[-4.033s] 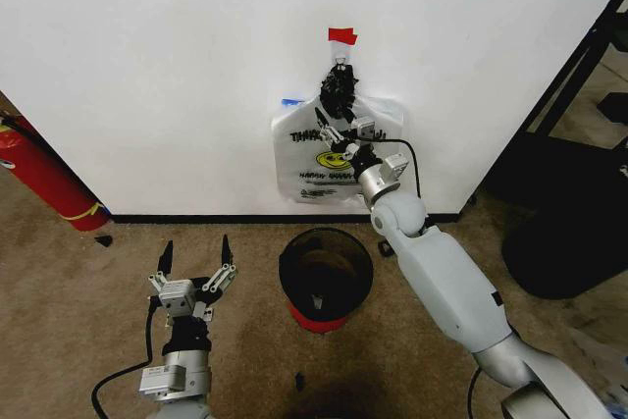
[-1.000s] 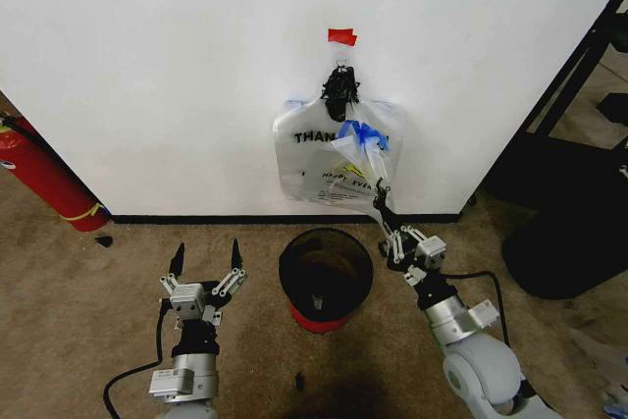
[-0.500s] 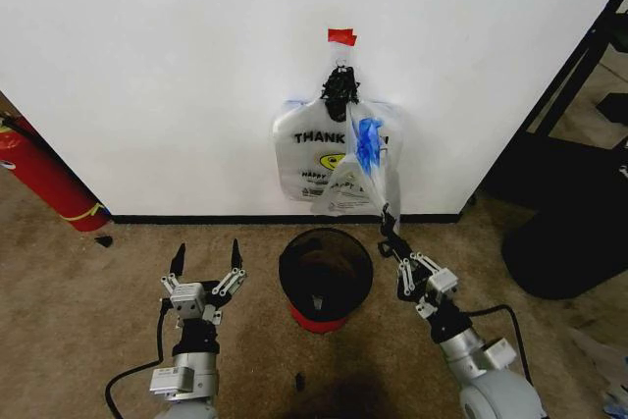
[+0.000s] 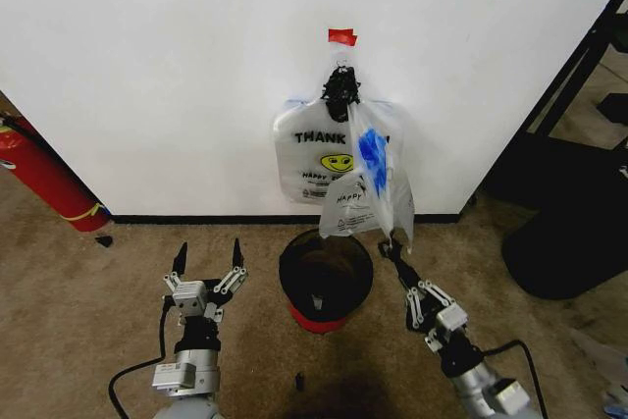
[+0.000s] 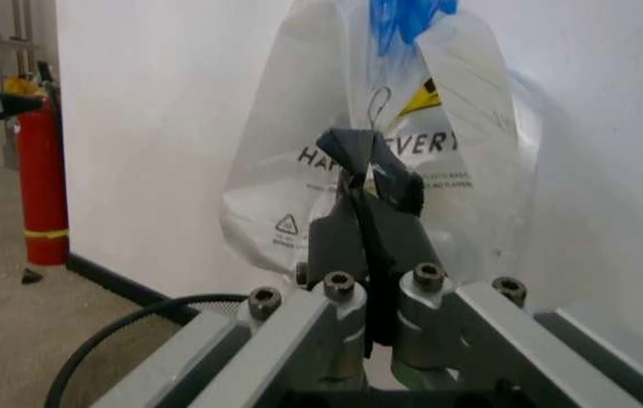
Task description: Pick up the garbage bag from the wall and place it over the trash bin.
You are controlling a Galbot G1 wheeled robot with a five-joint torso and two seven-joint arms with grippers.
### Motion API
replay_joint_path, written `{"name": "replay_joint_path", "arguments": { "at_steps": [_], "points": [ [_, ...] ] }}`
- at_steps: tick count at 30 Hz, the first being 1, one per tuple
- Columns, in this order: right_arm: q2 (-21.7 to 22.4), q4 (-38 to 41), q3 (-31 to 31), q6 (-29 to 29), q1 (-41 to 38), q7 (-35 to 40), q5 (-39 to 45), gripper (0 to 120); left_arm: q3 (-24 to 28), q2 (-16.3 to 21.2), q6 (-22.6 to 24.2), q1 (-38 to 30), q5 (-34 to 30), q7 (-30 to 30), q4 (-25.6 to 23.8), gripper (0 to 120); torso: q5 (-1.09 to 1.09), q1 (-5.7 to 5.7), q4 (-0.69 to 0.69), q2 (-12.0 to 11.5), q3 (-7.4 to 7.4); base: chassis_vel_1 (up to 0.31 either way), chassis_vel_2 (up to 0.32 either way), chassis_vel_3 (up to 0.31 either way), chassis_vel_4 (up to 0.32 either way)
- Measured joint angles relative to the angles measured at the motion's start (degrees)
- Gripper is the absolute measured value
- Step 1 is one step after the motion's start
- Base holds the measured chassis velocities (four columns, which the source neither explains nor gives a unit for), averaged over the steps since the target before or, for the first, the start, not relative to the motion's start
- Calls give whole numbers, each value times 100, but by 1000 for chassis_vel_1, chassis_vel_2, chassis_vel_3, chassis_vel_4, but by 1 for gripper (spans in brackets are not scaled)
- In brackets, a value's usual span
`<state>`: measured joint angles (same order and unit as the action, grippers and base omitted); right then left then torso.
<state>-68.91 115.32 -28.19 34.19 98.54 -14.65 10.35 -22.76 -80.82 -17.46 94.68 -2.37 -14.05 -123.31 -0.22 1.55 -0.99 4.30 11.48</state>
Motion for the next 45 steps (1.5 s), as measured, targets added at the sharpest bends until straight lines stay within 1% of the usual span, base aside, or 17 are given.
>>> {"name": "replay_joint_path", "arguments": {
  "at_steps": [8,15,20,29,35,39,41,45],
  "points": [
    [-165,-168,-115,442,378,-69,-121,0,9,-9,4,-2,0,1,18,99,0,1,0,0,0,0,0,0,0],
    [-303,-375,-208,824,523,-74,-282,0,22,-20,4,-2,6,3,21,99,0,1,0,0,0,0,0,0,0],
    [-378,-392,-229,937,674,-40,-350,0,33,-17,4,6,12,5,21,99,0,1,0,0,0,0,0,0,0],
    [-351,-372,-410,1280,957,-31,-391,0,59,-3,3,31,23,9,20,99,0,0,0,0,0,0,0,0,0],
    [-400,-371,-510,1312,1111,-24,-424,0,143,-22,-1,7,32,11,41,99,0,0,-1,0,0,0,0,0,0],
    [-405,-349,-552,1313,1060,37,-443,0,190,10,15,-12,5,12,-1,99,0,0,-1,0,0,0,0,0,0],
    [-403,-280,-568,1206,945,107,-430,0,213,79,75,-24,-76,13,-99,99,0,0,0,0,0,0,0,0,0],
    [-363,-109,-546,777,595,234,-378,0,232,385,284,-56,-374,17,-403,99,-1,0,0,0,0,0,0,0,0]
  ]
}}
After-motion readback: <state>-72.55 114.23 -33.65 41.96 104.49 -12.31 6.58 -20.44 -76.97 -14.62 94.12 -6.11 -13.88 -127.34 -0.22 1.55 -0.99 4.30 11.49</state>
